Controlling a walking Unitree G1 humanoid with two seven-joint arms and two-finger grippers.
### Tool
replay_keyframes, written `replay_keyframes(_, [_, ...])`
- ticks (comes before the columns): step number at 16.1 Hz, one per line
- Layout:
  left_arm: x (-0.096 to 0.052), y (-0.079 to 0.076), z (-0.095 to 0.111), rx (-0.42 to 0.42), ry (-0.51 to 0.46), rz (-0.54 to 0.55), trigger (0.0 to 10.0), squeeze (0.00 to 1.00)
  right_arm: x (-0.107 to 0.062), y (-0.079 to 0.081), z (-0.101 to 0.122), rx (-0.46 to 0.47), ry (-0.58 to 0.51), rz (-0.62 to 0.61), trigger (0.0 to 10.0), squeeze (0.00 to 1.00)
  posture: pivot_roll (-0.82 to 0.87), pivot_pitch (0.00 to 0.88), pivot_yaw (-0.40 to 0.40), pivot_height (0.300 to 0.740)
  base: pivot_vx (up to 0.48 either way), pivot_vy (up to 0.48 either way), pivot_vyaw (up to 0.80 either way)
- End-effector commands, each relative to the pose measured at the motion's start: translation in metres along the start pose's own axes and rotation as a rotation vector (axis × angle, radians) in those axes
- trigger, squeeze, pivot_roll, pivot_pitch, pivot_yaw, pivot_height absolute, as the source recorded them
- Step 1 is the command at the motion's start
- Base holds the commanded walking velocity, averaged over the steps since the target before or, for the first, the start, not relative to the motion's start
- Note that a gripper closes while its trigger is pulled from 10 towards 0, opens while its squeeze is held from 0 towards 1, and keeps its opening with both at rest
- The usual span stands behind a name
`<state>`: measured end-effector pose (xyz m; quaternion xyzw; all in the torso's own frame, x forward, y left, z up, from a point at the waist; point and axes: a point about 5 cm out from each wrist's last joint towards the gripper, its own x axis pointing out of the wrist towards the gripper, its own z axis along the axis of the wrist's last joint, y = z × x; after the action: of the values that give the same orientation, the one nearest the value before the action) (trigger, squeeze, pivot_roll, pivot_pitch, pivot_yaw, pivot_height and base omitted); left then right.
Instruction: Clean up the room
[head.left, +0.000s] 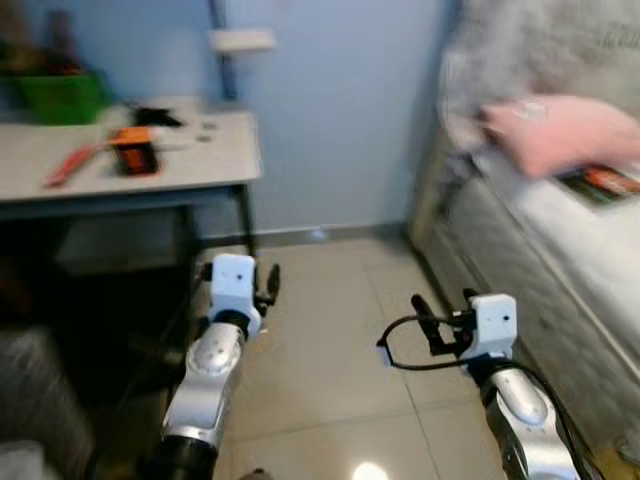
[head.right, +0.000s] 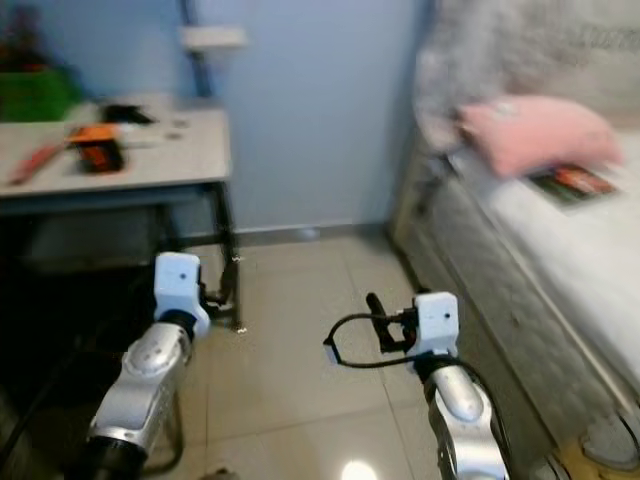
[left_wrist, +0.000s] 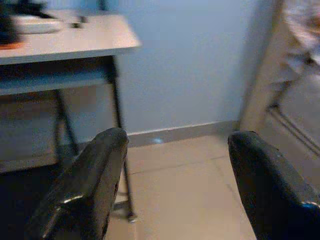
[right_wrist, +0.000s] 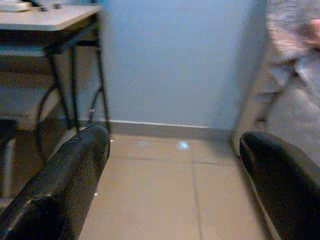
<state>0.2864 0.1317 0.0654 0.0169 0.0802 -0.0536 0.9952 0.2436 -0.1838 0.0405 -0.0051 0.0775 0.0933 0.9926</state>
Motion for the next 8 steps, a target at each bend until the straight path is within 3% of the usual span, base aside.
replay_keyframes(1, [0.001,-0.011,0.002,0.008,-0.009,-0.019,10.0,0.0,-0.004,-0.009,-0.004,-0.014,0.026,-0.011,10.0,0.0,0.0,0.0,-0.019,0.74,0.0,-0.416,0.54])
replay_keyframes(3, [0.001,-0.011,0.0,-0.009,-0.006,-0.005,10.0,0.0,-0.004,-0.009,-0.005,-0.023,0.03,-0.006,10.0,0.0,0.0,0.0,-0.02,0.74,0.0,-0.416,0.54])
replay_keyframes(4, [0.001,-0.012,-0.001,-0.037,-0.001,-0.013,10.0,0.0,-0.004,-0.009,-0.005,-0.024,0.033,-0.005,10.0,0.0,0.0,0.0,-0.018,0.74,0.0,0.0,0.54])
replay_keyframes(5, [-0.004,-0.009,-0.008,0.026,0.03,-0.044,10.0,0.0,-0.005,-0.009,-0.007,-0.029,0.039,-0.018,10.0,0.0,0.0,0.0,-0.013,0.74,0.0,0.0,0.65])
replay_keyframes(6, [-0.026,-0.003,-0.013,0.061,0.025,-0.108,10.0,0.0,-0.018,-0.011,-0.009,-0.044,0.043,-0.035,10.0,0.0,0.02,0.0,-0.017,0.74,0.0,0.0,0.0])
replay_keyframes(7, [-0.055,-0.002,-0.012,0.069,-0.027,-0.188,10.0,0.0,-0.045,-0.01,-0.013,-0.095,0.055,0.003,10.0,0.0,0.02,0.0,-0.021,0.74,0.0,0.0,0.0])
replay_keyframes(8, [-0.072,0.004,0.002,0.053,-0.137,-0.148,10.0,0.0,-0.07,-0.011,-0.021,-0.101,0.07,-0.003,10.0,0.0,0.03,0.0,-0.026,0.74,0.0,0.0,0.0])
